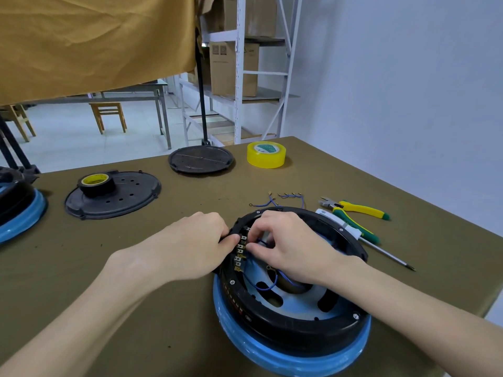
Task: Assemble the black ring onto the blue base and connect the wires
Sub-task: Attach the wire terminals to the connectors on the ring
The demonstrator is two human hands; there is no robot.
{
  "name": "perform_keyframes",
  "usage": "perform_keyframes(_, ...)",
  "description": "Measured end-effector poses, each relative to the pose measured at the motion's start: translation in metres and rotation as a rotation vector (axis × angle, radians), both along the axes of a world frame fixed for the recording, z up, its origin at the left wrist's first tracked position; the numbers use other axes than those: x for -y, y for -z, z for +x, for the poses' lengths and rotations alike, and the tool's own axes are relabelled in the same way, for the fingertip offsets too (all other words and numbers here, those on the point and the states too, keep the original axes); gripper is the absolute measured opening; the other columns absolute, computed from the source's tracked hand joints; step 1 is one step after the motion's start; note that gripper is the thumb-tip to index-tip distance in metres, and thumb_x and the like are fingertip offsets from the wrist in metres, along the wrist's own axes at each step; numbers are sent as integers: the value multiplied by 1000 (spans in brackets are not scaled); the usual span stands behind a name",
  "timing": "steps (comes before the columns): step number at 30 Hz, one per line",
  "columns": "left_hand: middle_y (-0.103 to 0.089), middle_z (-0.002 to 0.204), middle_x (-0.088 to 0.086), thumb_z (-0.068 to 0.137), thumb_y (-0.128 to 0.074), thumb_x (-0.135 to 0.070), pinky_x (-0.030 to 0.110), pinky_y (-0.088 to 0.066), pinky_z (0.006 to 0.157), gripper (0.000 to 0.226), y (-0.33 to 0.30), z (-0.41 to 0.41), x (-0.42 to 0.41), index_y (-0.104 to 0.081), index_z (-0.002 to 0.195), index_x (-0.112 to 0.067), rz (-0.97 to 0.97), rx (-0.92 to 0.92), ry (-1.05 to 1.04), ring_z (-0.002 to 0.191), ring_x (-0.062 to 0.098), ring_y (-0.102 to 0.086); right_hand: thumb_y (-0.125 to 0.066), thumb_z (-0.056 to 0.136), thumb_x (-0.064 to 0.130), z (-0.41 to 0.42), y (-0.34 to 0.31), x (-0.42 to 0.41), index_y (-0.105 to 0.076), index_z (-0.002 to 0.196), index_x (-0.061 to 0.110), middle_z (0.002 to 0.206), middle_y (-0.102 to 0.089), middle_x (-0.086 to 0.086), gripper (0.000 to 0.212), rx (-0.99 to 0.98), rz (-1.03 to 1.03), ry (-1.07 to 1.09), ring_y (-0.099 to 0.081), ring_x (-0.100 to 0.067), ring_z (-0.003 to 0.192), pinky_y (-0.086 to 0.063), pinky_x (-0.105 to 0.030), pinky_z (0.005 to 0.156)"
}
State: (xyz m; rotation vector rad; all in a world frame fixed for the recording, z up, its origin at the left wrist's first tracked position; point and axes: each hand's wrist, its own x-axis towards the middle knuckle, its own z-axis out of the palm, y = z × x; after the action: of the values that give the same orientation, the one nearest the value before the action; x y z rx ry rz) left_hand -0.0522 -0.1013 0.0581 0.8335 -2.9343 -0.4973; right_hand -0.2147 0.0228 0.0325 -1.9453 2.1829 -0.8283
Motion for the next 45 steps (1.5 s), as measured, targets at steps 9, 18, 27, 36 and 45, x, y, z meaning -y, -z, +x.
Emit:
perform_keyframes(9, -48, 64, 5, 108, -42, -42, 33, -34, 58, 50, -2, 1, 3, -48, 73, -8, 26, 34, 34, 59, 22, -42, -74, 92, 27, 7, -1, 5, -74, 86, 22, 103, -55, 3, 8, 64, 27, 53, -55, -16, 81, -52, -40, 83)
perform_keyframes(18, -52, 68, 7, 108, -43, -42, 34, -39, 61, 50, -1, 1, 0, -53, 78, -4, 44, 1, 11, 62, 22, -45, -77, 91, 25, 2, 1, 5, -73, 82, 22, 101, -53, 4, 10, 109, 10, 43, -58, -10, 72, -49, -30, 73)
perform_keyframes(27, -48, 65, 5, 108, -44, -42, 34, -37, 60, 48, -2, 0, -4, -45, 70, -12, 50, -2, -29, 61, 24, -43, -76, 92, 23, -3, 1, 0, -75, 85, 20, 102, -55, 2, 8, 88, 21, 30, -57, -5, 72, -40, -16, 69)
perform_keyframes(36, -48, 65, 5, 106, -44, -42, 33, -37, 58, 49, 1, 0, -5, -43, 70, -9, 35, -26, -42, 60, 25, -42, -77, 91, 26, -3, 3, 3, -74, 83, 24, 99, -54, 5, 9, 88, 2, 29, -56, -4, 69, -41, -21, 70)
perform_keyframes(45, -57, 71, 0, 106, -38, -46, 34, -46, 66, 45, -5, 1, -19, -52, 78, -14, -92, 21, -99, 66, 25, -57, -76, 93, 22, -13, 0, -6, -75, 87, 24, 102, -57, 4, 7, 132, 30, -8, -64, -9, 74, -43, -12, 69)
